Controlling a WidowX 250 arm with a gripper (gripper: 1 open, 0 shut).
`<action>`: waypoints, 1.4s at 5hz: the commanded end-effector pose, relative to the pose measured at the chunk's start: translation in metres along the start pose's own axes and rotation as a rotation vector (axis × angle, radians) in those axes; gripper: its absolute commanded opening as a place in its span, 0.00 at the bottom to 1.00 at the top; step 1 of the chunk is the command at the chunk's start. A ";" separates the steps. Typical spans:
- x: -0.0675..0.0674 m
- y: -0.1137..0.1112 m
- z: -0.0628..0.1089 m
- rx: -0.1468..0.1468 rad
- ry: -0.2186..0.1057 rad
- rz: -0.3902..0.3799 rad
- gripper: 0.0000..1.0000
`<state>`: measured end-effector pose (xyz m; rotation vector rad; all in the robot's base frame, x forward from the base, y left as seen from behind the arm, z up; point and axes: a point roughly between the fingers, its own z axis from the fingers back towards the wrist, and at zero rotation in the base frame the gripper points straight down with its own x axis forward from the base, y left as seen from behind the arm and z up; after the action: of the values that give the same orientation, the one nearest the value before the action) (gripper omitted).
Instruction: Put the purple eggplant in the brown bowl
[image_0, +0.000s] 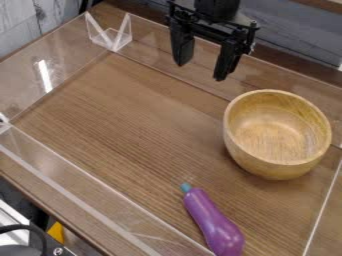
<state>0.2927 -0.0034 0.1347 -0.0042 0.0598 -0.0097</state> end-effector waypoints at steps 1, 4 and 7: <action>-0.004 -0.003 -0.004 -0.010 0.013 0.029 1.00; -0.035 -0.031 -0.009 -0.091 0.025 0.209 1.00; -0.078 -0.073 -0.024 -0.167 0.023 0.447 1.00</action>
<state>0.2107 -0.0748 0.1072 -0.1401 0.1151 0.4425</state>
